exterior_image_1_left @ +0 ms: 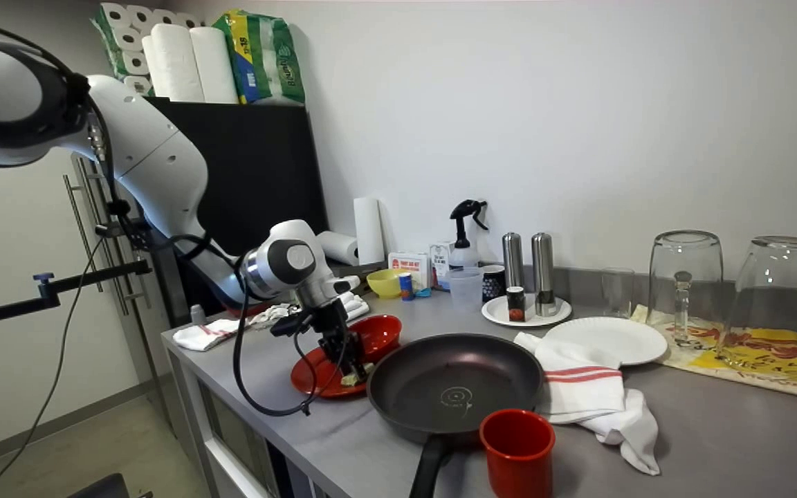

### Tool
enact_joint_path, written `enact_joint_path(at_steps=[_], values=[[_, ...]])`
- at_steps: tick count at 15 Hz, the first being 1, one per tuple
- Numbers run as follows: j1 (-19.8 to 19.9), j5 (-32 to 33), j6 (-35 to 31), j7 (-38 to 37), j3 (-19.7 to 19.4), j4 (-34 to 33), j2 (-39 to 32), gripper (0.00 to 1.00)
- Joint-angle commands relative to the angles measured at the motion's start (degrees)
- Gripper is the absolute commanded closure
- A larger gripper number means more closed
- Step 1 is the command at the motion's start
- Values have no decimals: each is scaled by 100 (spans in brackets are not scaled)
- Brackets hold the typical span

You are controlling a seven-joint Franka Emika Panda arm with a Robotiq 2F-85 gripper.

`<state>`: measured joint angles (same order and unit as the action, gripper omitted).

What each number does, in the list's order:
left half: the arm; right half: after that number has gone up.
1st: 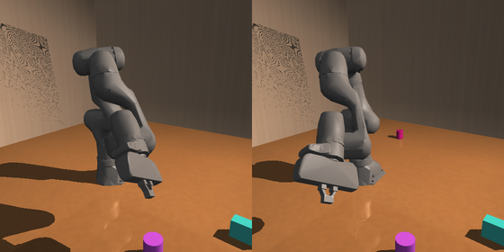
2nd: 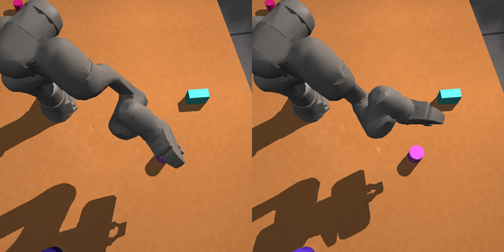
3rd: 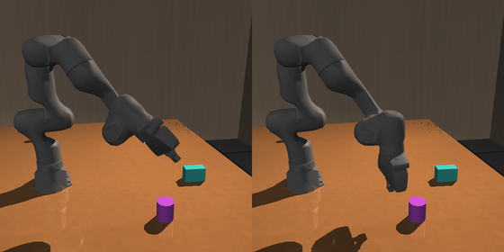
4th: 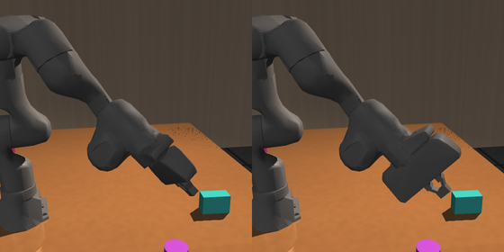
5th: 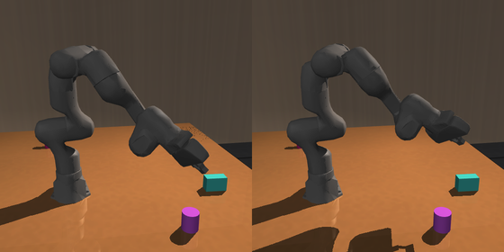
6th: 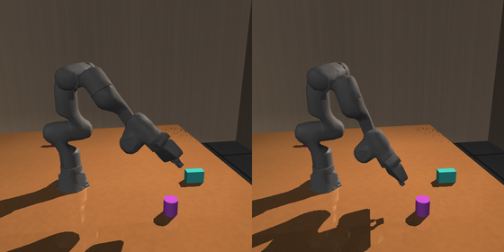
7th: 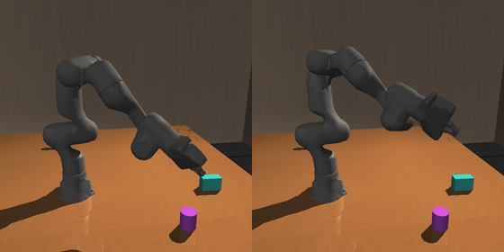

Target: Clean the plate and the bowl with the sponge

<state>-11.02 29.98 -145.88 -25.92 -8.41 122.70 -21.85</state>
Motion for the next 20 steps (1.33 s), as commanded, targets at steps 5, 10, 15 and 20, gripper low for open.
enact_joint_path(at_steps=[5, 10, 15, 20], values=[[166, -848, 333, 293, 331, 78, 71, 75], [400, -2141, 815, 848, 787, -1, 148, 75], [521, -2837, 1109, 1126, 977, -88, 147, 75], [732, -3594, 1657, 1694, 1213, -238, 152, 75]])
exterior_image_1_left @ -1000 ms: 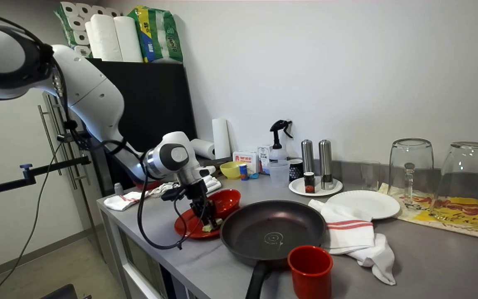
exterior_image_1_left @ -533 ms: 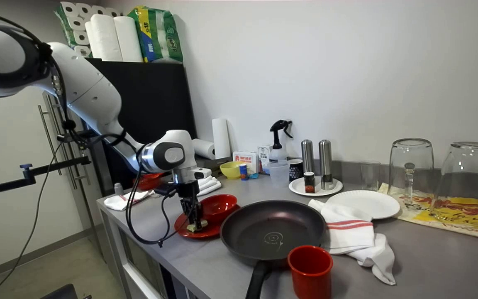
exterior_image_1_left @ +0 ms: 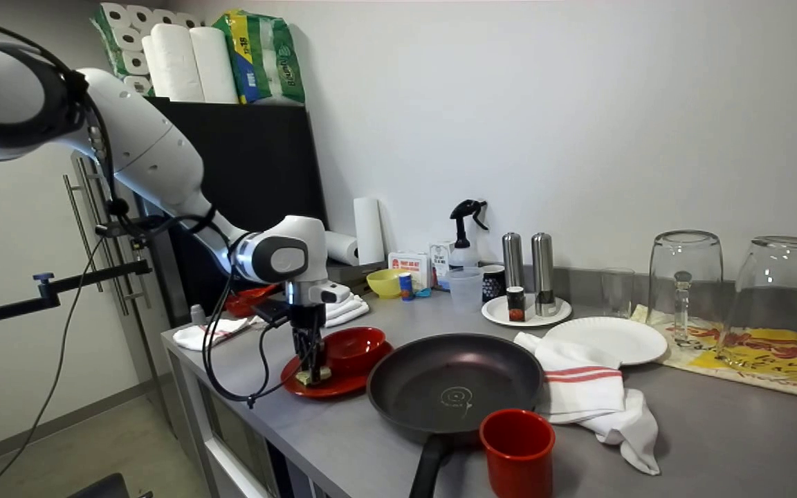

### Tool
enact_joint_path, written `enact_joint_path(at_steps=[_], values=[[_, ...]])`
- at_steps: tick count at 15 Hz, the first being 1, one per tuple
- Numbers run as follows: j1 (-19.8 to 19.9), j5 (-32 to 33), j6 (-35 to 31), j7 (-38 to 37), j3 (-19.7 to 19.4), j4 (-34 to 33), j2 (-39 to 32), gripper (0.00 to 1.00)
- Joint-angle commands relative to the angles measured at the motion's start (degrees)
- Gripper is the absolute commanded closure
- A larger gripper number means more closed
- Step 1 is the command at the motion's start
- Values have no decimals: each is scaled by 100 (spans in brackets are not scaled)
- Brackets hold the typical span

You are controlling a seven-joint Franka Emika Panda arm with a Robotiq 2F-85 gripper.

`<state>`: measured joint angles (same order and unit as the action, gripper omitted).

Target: Clean the plate and the bowl with the sponge

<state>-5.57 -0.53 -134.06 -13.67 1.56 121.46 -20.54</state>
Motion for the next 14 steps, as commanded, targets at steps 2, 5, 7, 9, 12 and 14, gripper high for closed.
enact_joint_path(at_steps=[2, 5, 7, 9, 12, 14], values=[[275, -880, 768, 709, 299, -223, 10, 75], [329, -1112, 1057, 863, 301, -336, 11, 75], [324, -1037, 1155, 857, 236, -383, 31, 75], [342, -908, 1311, 842, 170, -408, 41, 75], [405, -846, 1600, 846, 79, -372, 62, 75], [446, -827, 1821, 849, 27, -344, 101, 75]])
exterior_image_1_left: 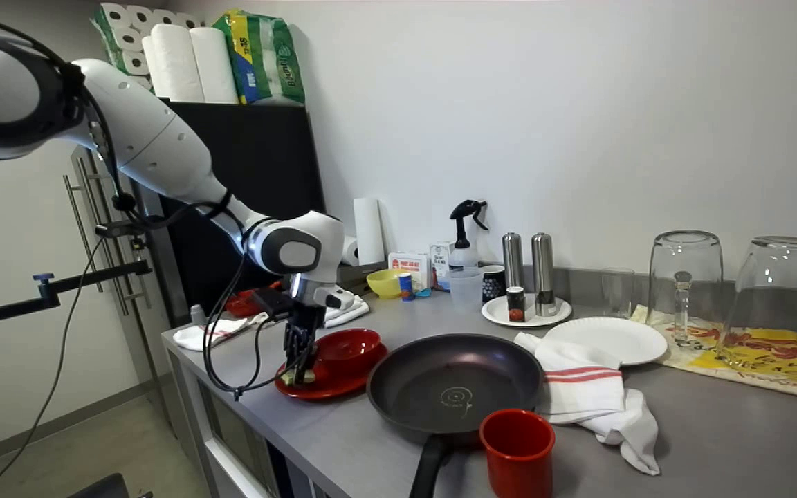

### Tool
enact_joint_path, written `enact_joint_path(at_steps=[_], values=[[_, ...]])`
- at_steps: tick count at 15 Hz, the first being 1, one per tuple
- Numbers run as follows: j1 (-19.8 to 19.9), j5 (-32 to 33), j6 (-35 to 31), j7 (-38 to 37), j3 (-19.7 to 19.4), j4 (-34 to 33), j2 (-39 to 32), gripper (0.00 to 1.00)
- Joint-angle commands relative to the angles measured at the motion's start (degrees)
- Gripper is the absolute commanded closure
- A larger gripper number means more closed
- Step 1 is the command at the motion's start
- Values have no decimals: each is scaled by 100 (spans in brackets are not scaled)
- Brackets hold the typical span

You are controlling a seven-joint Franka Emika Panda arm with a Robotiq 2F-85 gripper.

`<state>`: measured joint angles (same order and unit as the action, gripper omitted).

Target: Clean the plate and the bowl with the sponge

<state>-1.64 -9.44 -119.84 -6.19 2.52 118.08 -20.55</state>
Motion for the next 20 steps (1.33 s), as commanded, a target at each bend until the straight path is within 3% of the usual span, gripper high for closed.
enact_joint_path(at_steps=[1, 9, 20], values=[[63, 82, 468, 100, -95, 4, 118, 75], [87, 253, 503, 82, -225, 83, 130, 75], [44, 1289, 82, -45, -424, 219, 181, 75]])
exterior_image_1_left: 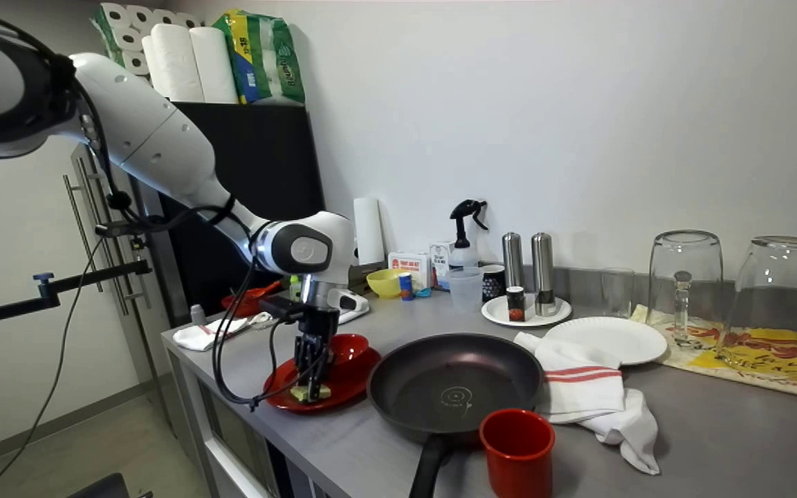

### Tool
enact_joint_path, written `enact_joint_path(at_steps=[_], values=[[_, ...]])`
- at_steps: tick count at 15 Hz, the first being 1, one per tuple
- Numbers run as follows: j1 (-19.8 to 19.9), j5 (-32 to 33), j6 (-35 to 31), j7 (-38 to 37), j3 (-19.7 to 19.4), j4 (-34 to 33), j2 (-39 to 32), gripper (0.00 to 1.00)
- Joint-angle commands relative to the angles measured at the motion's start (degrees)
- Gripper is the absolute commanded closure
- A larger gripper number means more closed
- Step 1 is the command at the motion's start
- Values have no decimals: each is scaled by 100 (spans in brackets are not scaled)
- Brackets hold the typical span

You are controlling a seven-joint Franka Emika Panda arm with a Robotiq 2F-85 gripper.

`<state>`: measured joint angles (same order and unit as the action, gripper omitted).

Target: Clean the plate and the bowl with the sponge

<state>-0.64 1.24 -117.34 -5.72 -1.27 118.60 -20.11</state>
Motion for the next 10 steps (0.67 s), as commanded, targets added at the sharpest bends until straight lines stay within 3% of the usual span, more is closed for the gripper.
enact_joint_path(at_steps=[1, 10], values=[[-58, 271, -211, -97, -46, 176, 138, 75], [-105, 852, -1152, -485, -175, 314, 248, 75]])
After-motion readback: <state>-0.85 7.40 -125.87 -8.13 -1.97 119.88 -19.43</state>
